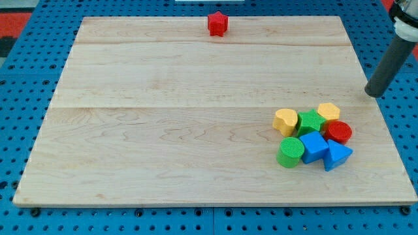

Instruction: Point at the red circle

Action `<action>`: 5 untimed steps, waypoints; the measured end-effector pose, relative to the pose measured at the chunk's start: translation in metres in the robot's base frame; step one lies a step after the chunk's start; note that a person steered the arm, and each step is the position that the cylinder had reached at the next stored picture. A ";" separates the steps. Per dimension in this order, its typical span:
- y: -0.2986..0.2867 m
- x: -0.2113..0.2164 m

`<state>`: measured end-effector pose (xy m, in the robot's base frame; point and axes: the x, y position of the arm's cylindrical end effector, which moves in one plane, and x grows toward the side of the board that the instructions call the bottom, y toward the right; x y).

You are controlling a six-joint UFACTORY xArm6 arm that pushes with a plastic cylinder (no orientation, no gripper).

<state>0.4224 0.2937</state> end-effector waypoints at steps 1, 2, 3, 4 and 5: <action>0.000 0.001; 0.000 0.002; -0.004 0.006; -0.004 0.018; -0.019 0.022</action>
<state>0.4439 0.2748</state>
